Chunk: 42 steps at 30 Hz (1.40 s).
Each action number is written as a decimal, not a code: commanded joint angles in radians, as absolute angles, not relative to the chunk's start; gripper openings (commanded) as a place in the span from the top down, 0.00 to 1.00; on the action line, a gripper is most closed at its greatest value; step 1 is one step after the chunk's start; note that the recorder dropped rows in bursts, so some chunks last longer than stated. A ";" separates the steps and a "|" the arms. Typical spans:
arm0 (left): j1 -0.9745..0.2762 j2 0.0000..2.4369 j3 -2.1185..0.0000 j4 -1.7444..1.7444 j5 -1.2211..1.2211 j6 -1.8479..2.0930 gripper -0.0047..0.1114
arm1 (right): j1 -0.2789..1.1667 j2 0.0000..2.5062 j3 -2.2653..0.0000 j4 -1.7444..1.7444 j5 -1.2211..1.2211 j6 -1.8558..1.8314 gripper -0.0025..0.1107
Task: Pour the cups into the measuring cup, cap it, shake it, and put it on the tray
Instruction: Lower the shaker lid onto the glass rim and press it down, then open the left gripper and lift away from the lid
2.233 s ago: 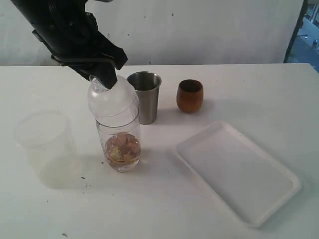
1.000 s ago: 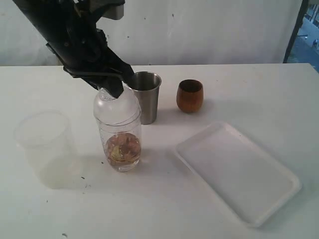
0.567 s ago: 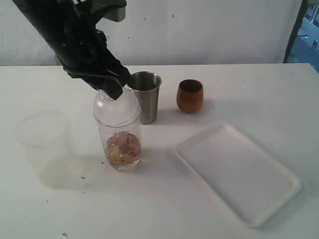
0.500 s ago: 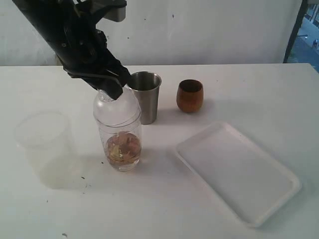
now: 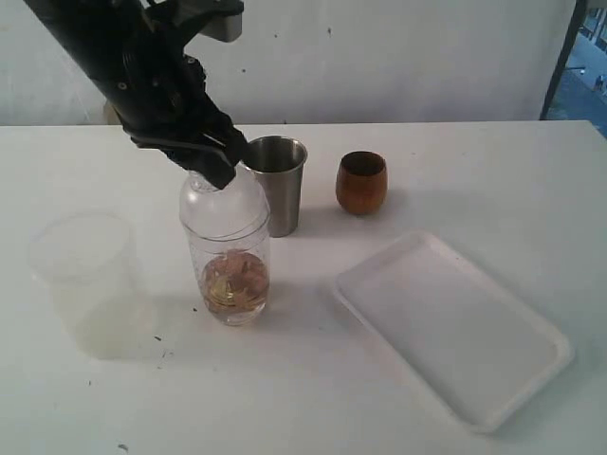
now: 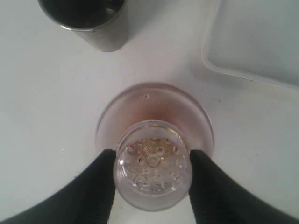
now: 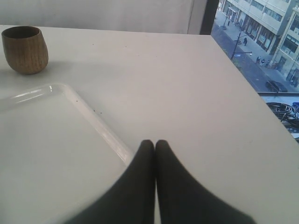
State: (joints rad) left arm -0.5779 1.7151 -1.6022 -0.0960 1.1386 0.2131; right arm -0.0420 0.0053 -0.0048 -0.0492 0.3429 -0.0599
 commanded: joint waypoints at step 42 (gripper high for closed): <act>-0.581 1.417 -1.463 -0.130 0.993 0.350 0.96 | -0.050 0.000 0.000 -0.049 0.340 -0.037 0.98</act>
State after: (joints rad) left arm -0.5779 1.4808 -1.5197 -0.0697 1.0511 0.3408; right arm -0.0420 0.0053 -0.0048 -0.0492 0.3429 -0.0443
